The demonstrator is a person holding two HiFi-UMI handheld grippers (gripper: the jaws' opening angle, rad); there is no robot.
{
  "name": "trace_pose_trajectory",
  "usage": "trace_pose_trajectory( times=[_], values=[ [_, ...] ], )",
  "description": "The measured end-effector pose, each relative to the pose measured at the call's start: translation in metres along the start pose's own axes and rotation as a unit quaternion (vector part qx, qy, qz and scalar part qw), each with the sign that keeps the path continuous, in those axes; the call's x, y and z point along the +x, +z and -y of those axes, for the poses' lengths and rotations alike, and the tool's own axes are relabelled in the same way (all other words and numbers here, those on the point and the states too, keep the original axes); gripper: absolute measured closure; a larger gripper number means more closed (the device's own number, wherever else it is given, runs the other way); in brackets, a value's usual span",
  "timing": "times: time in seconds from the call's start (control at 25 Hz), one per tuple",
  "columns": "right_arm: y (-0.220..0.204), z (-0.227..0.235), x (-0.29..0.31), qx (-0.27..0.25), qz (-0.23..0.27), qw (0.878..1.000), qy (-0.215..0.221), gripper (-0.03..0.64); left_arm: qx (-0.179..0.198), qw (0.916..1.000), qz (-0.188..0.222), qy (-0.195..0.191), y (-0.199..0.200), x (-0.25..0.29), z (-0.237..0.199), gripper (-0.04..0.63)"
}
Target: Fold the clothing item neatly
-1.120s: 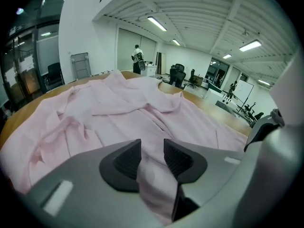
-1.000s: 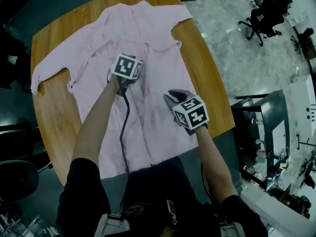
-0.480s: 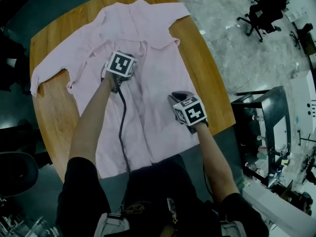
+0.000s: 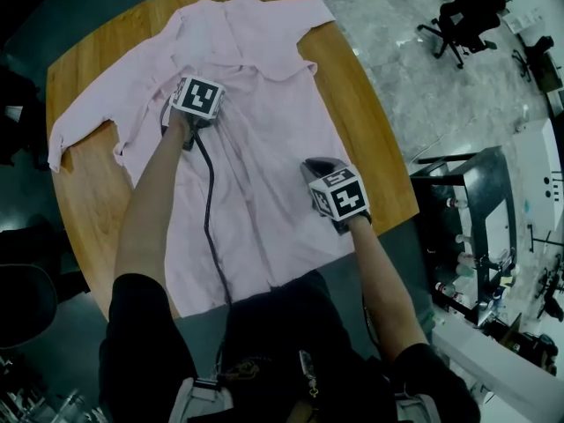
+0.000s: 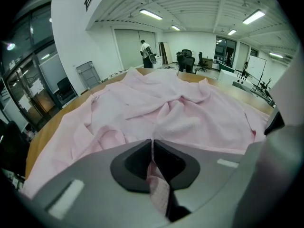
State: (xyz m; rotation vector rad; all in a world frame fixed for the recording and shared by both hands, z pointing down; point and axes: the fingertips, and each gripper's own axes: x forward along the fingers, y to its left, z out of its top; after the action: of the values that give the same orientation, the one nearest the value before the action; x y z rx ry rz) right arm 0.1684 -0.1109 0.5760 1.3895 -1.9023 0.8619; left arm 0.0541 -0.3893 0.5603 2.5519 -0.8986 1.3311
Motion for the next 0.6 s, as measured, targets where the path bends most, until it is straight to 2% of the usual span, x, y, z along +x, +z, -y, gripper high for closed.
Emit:
trace_pose_trajectory(
  times=[0.08, 0.16, 0.28, 0.4, 0.48, 0.6],
  values=[
    [-0.001, 0.001, 0.000, 0.003, 0.007, 1.000, -0.003, 0.583, -0.018, 0.9995, -0.025, 0.007, -0.014, -0.003, -0.002, 0.572],
    [-0.002, 0.001, 0.000, 0.001, 0.007, 1.000, -0.006, 0.583, -0.028, 0.9991, -0.027, 0.016, -0.017, -0.009, -0.004, 0.571],
    [-0.003, 0.002, 0.000, -0.021, 0.000, 1.000, -0.015, 0.583, -0.040, 0.9991, -0.002, 0.016, -0.012, -0.023, -0.006, 0.556],
    [0.008, -0.006, -0.007, -0.050, 0.006, 0.998, -0.024, 0.581, -0.047, 0.9986, 0.021, 0.007, -0.008, -0.034, -0.003, 0.511],
    [0.023, -0.026, -0.011, -0.065, 0.023, 0.998, -0.008, 0.580, -0.050, 0.9984, 0.026, 0.010, -0.009, -0.044, -0.005, 0.495],
    [0.035, -0.075, -0.006, -0.093, 0.031, 0.994, 0.048, 0.574, -0.081, 0.9967, -0.001, -0.009, -0.028, -0.058, 0.008, 0.495]
  ],
)
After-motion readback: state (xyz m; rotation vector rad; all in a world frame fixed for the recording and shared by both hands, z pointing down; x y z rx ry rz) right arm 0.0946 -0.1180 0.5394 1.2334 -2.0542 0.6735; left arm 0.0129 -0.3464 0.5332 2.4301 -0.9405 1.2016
